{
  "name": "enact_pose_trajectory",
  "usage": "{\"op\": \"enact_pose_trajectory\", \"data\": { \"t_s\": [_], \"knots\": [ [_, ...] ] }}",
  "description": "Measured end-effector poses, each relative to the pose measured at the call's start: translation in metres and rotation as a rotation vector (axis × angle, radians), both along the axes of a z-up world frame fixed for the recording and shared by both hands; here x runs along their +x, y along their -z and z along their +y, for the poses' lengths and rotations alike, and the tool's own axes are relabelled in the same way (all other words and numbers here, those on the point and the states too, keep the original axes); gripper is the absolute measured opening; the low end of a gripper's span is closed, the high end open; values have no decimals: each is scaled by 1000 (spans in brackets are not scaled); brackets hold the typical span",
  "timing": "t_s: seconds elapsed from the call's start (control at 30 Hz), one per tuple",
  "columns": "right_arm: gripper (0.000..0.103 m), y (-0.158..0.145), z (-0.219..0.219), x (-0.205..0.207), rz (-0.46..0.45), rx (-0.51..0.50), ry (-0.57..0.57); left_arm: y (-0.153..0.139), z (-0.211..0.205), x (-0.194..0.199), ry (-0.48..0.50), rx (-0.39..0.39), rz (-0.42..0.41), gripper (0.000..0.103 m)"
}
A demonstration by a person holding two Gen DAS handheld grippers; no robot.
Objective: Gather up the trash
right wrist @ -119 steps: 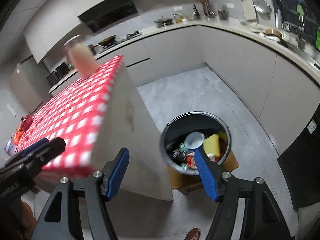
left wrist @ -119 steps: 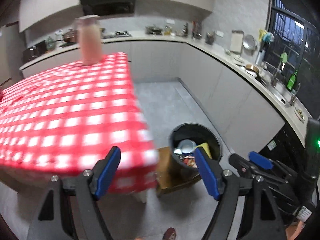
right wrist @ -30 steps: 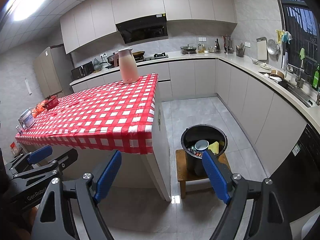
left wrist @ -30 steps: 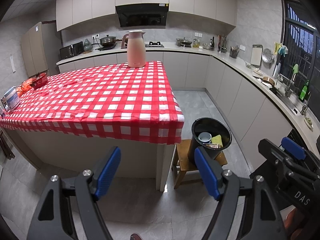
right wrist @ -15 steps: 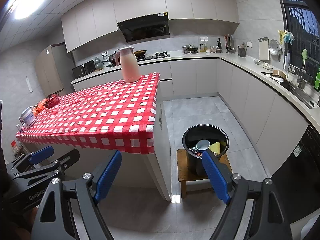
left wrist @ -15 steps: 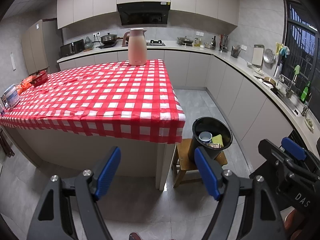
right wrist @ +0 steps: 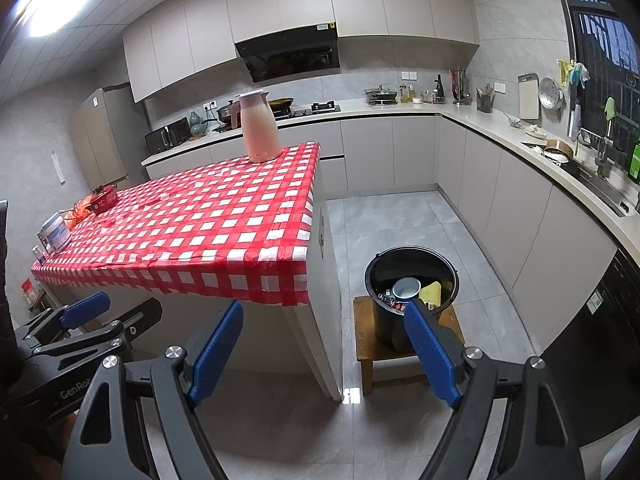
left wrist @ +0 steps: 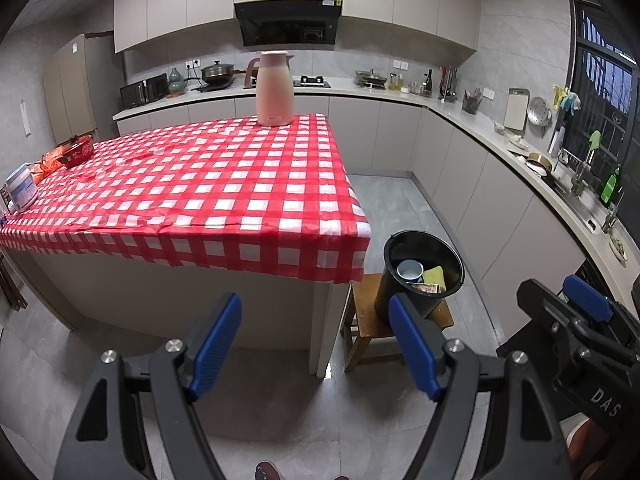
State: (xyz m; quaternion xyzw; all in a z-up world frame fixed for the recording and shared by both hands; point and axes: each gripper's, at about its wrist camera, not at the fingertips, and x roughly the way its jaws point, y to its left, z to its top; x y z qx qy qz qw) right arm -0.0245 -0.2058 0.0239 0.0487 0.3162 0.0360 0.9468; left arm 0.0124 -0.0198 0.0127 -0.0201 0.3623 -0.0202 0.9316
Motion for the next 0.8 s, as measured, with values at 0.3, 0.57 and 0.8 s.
{"op": "enact_pose_trajectory", "data": {
  "t_s": [0.3, 0.57, 0.8],
  "knots": [
    [85, 2, 1, 0, 1, -6, -2, 1, -2, 0, -3, -2, 0, 78],
    [85, 3, 0, -1, 0, -9, -1, 0, -3, 0, 12, -8, -14, 78],
    [85, 2, -2, 1, 3, -16, 13, -9, -7, -3, 34, 0, -81, 81]
  ]
}}
